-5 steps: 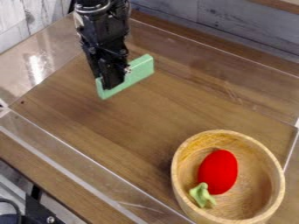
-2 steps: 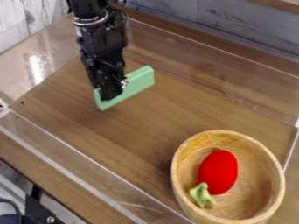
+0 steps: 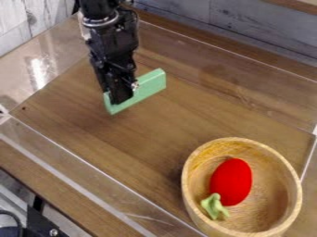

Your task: Put the green block in the brown bowl

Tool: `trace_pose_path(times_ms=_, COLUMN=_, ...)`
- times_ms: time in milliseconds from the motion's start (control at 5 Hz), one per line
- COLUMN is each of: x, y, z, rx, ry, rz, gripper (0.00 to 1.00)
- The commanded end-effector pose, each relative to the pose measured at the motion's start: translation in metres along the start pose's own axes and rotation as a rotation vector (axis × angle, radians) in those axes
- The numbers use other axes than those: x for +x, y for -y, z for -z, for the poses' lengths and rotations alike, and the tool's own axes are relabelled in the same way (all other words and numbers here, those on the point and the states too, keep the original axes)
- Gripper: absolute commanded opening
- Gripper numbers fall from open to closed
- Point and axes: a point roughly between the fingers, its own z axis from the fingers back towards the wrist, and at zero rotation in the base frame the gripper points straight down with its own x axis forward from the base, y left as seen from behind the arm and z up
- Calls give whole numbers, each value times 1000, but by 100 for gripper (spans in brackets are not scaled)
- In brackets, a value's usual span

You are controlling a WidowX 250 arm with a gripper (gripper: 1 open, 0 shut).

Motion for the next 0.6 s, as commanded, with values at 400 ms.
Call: trace_pose_path(times_ms=400, x=4, y=8, z=-35, rx=2, ry=39, rz=12, gripper=0)
